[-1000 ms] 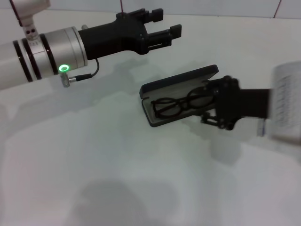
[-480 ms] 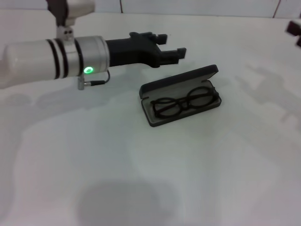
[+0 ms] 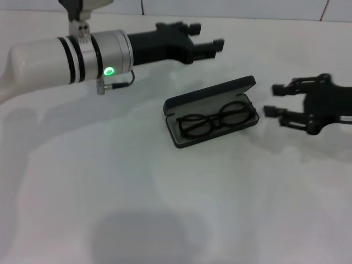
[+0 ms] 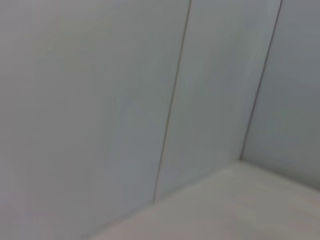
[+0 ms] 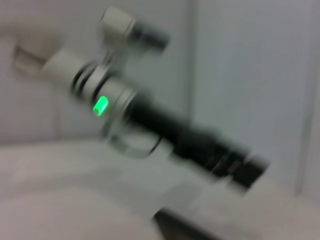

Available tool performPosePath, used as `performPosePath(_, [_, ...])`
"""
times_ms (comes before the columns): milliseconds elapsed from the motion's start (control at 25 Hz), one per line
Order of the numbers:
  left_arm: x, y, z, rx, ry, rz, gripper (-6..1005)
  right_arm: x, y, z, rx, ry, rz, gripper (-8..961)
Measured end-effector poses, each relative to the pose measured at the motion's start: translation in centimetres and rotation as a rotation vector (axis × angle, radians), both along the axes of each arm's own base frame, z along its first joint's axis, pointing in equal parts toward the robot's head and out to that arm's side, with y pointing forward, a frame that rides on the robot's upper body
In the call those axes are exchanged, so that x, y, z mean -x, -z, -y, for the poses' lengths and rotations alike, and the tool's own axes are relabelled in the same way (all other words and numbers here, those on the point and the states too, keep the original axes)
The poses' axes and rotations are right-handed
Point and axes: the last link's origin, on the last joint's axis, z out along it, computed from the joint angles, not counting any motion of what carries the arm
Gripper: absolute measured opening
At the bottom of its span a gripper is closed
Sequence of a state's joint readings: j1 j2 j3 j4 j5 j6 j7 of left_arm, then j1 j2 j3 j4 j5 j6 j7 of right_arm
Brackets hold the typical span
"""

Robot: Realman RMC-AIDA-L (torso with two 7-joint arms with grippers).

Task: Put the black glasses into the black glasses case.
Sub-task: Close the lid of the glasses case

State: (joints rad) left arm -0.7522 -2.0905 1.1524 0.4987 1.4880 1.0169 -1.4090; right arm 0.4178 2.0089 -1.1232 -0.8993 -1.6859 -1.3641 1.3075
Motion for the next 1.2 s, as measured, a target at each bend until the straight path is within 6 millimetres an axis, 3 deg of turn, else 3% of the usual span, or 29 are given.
performPosePath(160, [-0.6, -0.6, 0.0, -0.04, 0.038, 0.058, 754, 1.9, 1.5, -1.6, 0.118, 0.009, 0.095, 444])
performPosePath(440, [0.4, -0.7, 0.8, -0.04, 0.022, 0.082, 754, 5.0, 4.8, -3.1, 0.253, 0.02, 0.23, 438])
performPosePath(960, [0.4, -0.8, 0.8, -0.039, 0.024, 0.082, 756, 5.6, 8.1, -5.1, 0.241, 0.084, 0.386, 438])
performPosePath(1200, [0.5, -0.8, 0.8, -0.039, 0.024, 0.083, 755, 5.7, 8.5, -5.5, 0.205, 0.083, 0.4, 437])
